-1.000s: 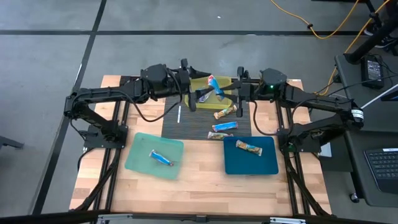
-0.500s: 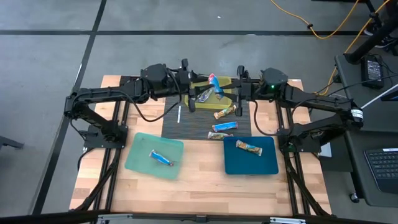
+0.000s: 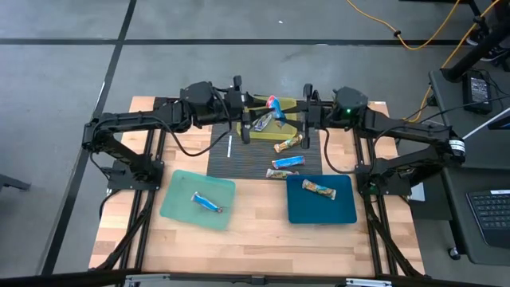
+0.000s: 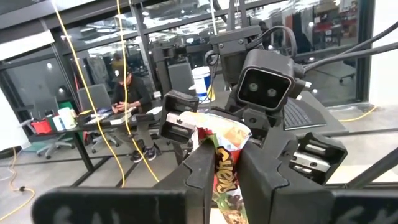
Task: Pick and place Granola Bars by type
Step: Put the red granola bar into the green bin
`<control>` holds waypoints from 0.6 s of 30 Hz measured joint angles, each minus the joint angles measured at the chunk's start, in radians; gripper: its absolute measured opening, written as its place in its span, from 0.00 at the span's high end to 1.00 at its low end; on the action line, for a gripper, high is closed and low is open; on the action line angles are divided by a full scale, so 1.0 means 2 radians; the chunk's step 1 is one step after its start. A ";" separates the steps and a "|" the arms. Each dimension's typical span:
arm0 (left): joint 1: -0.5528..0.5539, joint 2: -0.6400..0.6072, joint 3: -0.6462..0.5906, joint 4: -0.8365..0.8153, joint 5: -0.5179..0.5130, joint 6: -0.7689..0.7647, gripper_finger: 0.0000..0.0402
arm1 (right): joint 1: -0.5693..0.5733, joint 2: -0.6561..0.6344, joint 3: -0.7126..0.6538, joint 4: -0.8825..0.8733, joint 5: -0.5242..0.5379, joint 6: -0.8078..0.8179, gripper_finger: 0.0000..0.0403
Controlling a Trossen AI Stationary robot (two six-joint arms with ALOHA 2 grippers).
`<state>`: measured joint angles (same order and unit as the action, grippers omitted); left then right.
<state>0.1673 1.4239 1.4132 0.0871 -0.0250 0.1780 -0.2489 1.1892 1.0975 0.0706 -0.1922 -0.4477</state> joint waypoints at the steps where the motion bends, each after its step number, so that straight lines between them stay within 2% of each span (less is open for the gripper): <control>1: 0.000 0.000 0.000 0.001 0.000 0.000 0.87 | 0.000 0.000 0.004 -0.005 0.001 0.000 0.76; 4: 0.000 0.000 0.000 0.004 0.000 0.000 0.87 | 0.000 0.000 0.025 -0.029 0.011 0.000 0.66; 11: 0.000 -0.002 0.001 0.005 -0.004 0.000 0.87 | 0.000 0.000 0.112 -0.138 0.088 -0.003 0.37; 14: 0.000 -0.002 0.001 -0.002 -0.005 0.000 0.87 | 0.000 0.000 0.154 -0.190 0.099 -0.003 0.30; 18: 0.000 -0.001 0.001 -0.010 -0.005 0.003 0.88 | 0.000 -0.001 0.194 -0.231 0.099 -0.004 0.26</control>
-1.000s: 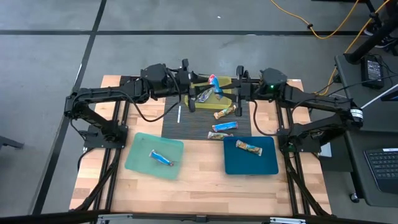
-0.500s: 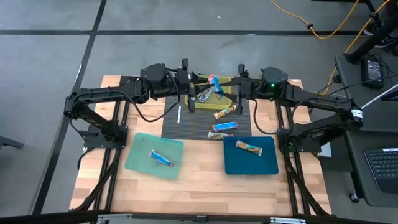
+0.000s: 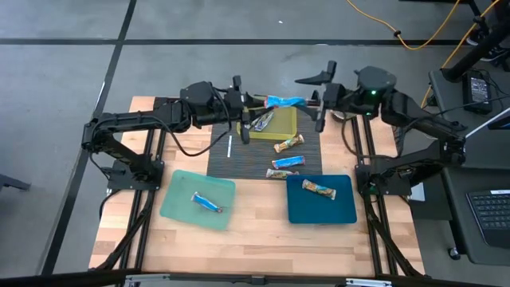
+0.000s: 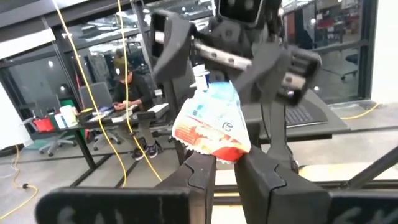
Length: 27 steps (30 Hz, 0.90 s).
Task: Pick and place Granola Bars by type
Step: Put the red granola bar into the green bin
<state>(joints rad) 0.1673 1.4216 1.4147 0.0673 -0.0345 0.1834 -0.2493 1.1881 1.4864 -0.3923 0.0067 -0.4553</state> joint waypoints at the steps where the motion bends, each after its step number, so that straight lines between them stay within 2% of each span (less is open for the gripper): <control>1: 0.000 0.000 0.000 -0.001 0.000 0.004 0.89 | 0.000 0.000 0.005 -0.005 0.000 0.000 0.26; 12: 0.000 0.000 0.000 0.005 -0.012 0.023 0.99 | 0.000 0.003 0.007 -0.063 0.000 0.001 0.26; 23: -0.002 0.000 0.000 0.011 -0.002 0.002 0.99 | 0.000 0.016 0.007 -0.064 -0.004 0.001 0.26; 27: 0.000 0.000 0.000 -0.034 -0.003 -0.035 0.99 | 0.000 0.017 0.007 -0.109 -0.004 0.001 0.26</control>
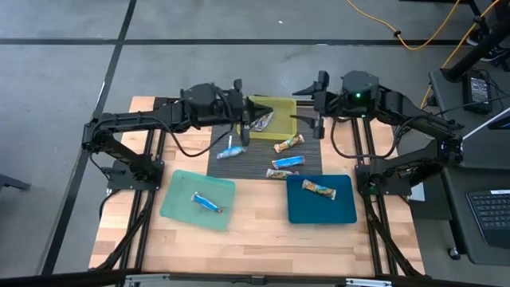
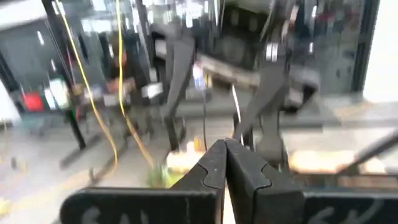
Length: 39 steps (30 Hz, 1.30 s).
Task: Pick and place Granola Bars by type
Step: Put the red granola bar into the green bin
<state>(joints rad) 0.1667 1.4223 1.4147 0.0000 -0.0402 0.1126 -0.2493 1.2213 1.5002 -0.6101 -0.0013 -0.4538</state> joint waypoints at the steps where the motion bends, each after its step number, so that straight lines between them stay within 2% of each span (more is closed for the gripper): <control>1: 0.001 0.000 0.000 -0.024 -0.004 -0.004 0.99 | 0.000 0.000 0.000 -0.016 0.000 0.000 0.26; 8: 0.007 0.009 -0.001 -0.219 -0.098 -0.015 0.98 | -0.001 0.000 0.000 -0.060 0.000 0.000 0.26; 10: 0.014 0.015 0.000 -0.261 -0.103 -0.020 0.95 | -0.001 0.000 0.000 -0.060 0.000 0.000 0.26; 13: 0.029 0.033 -0.001 -0.336 -0.102 -0.047 0.86 | -0.001 0.000 0.000 -0.061 0.000 0.000 0.26; 20: 0.044 0.098 -0.001 -0.435 -0.076 -0.064 0.56 | -0.004 0.000 0.000 -0.070 0.000 -0.023 0.26; 24: 0.045 0.141 -0.001 -0.451 -0.068 -0.063 0.44 | -0.013 0.000 0.000 -0.071 0.000 -0.026 0.26; 28: 0.045 0.180 -0.001 -0.448 -0.057 -0.063 0.38 | -0.022 0.000 0.000 -0.075 -0.001 -0.031 0.26; 39: 0.058 0.260 0.000 -0.431 -0.063 -0.068 0.38 | -0.035 0.000 0.000 -0.105 -0.026 -0.052 0.26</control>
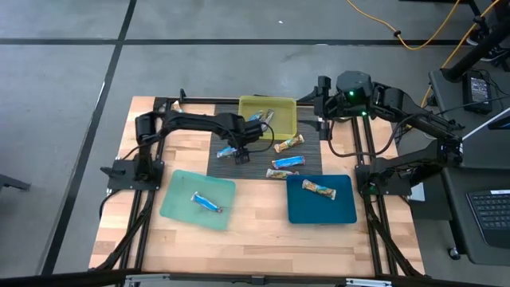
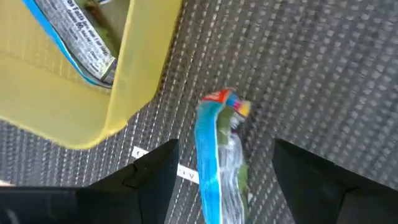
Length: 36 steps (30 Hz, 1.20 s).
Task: Pick and place Granola Bars by type
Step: Put the red granola bar into the green bin
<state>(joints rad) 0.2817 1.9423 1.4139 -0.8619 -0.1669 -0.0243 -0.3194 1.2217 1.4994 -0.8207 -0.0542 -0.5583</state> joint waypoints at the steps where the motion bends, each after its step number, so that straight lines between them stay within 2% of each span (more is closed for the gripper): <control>1: 0.003 0.005 0.000 0.001 0.000 -0.001 0.39 | -0.001 0.000 0.000 -0.002 0.000 0.000 0.26; 13: 0.024 0.037 0.000 0.013 0.006 -0.004 0.47 | -0.003 0.000 0.000 -0.024 -0.001 -0.001 0.26; 18: 0.032 0.037 0.000 0.010 0.006 -0.004 0.59 | -0.003 0.000 0.000 -0.024 -0.001 -0.010 0.26; 23: 0.032 0.037 0.000 0.002 0.016 -0.013 0.76 | -0.003 0.000 0.000 -0.022 -0.001 -0.013 0.26; 29: 0.031 0.034 0.000 -0.047 0.044 -0.038 0.96 | -0.003 0.000 0.000 -0.022 0.000 -0.015 0.26; 36: 0.011 -0.016 0.000 -0.083 0.044 -0.053 0.96 | -0.003 0.000 0.000 -0.017 0.000 -0.016 0.26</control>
<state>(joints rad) 0.3039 1.9094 1.4143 -1.0271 -0.0792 -0.1294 -0.3256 1.2209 1.4990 -0.8551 -0.0544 -0.5907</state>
